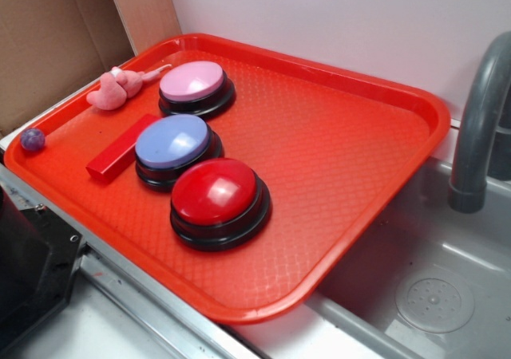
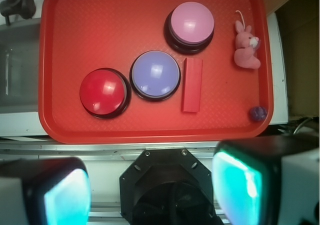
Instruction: Push the purple button.
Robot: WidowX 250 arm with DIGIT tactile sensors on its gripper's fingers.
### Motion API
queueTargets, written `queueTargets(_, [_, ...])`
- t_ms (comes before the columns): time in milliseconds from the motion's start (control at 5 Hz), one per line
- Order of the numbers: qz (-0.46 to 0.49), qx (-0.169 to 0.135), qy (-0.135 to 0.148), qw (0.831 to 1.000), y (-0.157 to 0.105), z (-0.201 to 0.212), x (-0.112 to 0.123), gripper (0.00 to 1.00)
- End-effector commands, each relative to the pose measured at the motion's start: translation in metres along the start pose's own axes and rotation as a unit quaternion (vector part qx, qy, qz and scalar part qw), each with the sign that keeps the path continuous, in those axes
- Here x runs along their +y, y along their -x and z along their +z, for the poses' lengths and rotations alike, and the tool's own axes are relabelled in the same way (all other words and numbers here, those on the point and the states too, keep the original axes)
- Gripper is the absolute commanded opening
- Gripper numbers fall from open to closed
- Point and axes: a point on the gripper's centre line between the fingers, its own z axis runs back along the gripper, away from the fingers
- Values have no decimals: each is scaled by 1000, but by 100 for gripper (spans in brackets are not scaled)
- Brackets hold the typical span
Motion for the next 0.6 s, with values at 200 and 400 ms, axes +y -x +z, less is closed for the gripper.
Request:
queueTargets(200, [24, 27, -45, 998, -24, -35, 20, 100])
queueTargets(400, [26, 32, -69, 997, -49, -81, 34, 100])
